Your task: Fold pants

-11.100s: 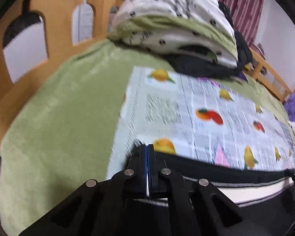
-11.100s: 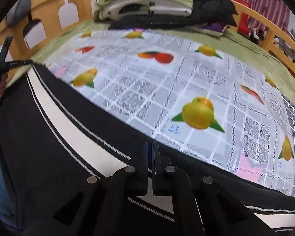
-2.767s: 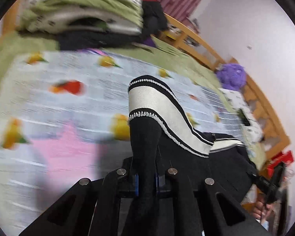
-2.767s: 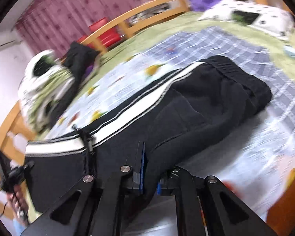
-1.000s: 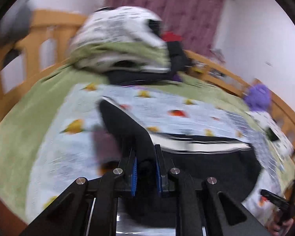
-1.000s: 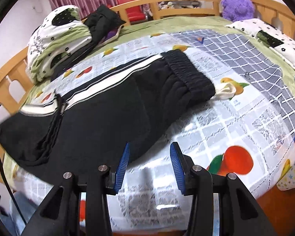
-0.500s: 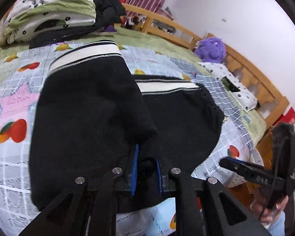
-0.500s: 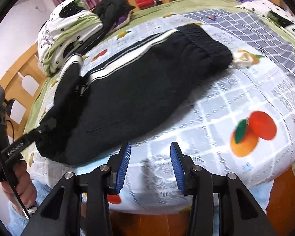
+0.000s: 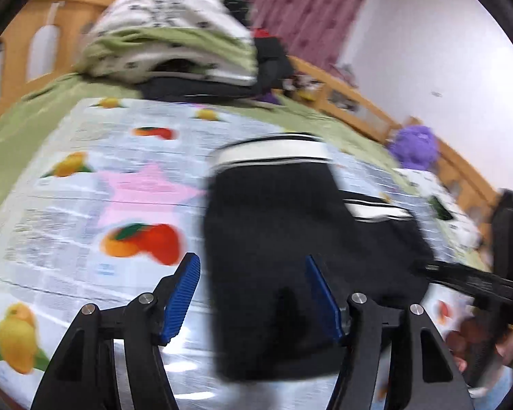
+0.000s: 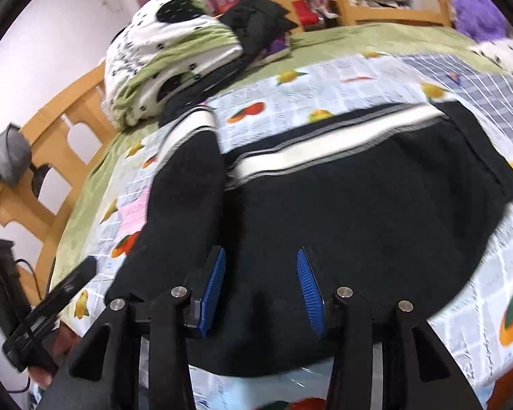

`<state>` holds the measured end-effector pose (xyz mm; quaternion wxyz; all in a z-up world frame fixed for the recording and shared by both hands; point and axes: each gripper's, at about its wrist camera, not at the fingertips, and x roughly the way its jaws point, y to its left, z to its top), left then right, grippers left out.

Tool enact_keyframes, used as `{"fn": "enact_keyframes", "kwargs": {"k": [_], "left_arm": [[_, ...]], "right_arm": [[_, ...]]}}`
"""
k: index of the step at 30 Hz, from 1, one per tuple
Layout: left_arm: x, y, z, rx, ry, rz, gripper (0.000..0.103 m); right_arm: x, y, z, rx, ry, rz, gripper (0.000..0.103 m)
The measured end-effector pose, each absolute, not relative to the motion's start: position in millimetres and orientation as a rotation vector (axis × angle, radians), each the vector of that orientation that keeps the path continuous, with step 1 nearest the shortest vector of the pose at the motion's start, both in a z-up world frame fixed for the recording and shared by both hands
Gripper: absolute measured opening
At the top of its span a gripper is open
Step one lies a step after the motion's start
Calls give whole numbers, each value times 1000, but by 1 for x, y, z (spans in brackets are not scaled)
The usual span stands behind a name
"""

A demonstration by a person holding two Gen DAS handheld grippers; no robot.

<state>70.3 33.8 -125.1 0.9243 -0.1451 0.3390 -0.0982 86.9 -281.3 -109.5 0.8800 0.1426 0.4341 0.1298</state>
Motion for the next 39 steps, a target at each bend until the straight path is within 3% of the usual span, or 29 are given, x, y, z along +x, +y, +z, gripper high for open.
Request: {"fn": "enact_keyframes", "kwargs": {"k": [6, 22, 28, 34, 35, 36, 39], "left_arm": [[79, 63, -135, -340, 725, -115, 53], [79, 83, -131, -331, 729, -49, 53], [80, 93, -134, -408, 724, -48, 61], [81, 94, -136, -420, 710, -36, 62], [82, 94, -137, -420, 714, -31, 62], [83, 94, -139, -422, 719, -27, 62], [87, 95, -144, -435, 743, -19, 62]], "right_arm": [[92, -276, -107, 270, 884, 197, 44], [89, -281, -99, 354, 935, 270, 44], [102, -267, -113, 412, 974, 326, 50], [122, -243, -143, 465, 1028, 372, 51], [124, -237, -147, 461, 1035, 381, 41], [125, -233, -147, 447, 1033, 390, 24], [121, -224, -125, 366, 945, 418, 17]]}}
